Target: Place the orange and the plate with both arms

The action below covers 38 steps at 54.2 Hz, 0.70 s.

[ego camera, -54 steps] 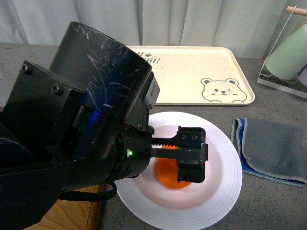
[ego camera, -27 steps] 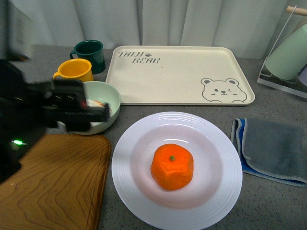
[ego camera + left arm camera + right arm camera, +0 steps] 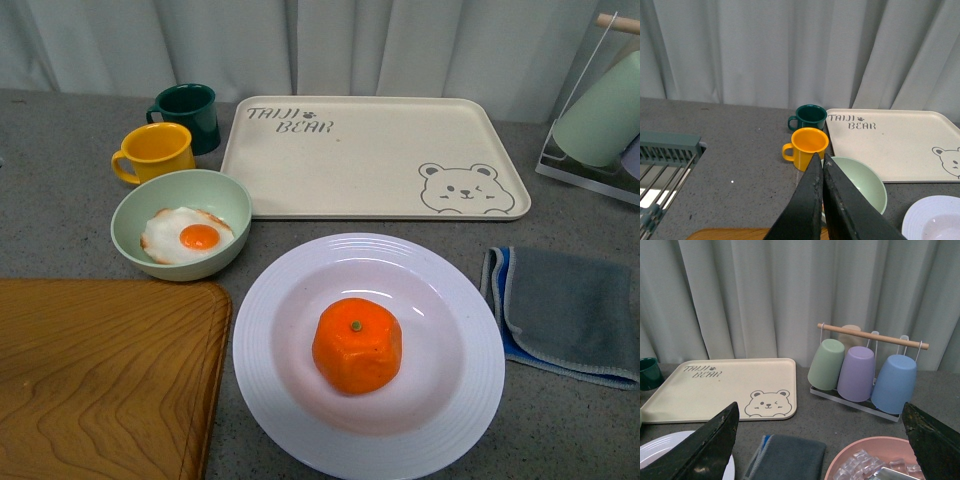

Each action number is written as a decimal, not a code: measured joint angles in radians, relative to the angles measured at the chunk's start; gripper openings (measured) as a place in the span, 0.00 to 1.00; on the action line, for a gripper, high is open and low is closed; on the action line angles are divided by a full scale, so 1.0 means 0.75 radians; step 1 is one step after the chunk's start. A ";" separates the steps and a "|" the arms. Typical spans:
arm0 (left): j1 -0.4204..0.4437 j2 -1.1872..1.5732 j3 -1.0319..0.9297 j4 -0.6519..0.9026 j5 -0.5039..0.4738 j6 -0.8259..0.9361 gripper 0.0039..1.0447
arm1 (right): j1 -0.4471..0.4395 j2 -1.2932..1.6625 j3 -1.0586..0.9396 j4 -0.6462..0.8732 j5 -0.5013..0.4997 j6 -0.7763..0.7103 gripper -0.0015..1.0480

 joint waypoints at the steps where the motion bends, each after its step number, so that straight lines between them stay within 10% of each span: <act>1: 0.008 -0.041 0.002 -0.049 0.007 0.001 0.03 | 0.000 0.000 -0.001 0.000 0.000 0.000 0.91; 38: 0.201 -0.855 0.001 -0.831 0.193 0.002 0.03 | 0.000 0.000 0.000 0.000 0.000 0.000 0.91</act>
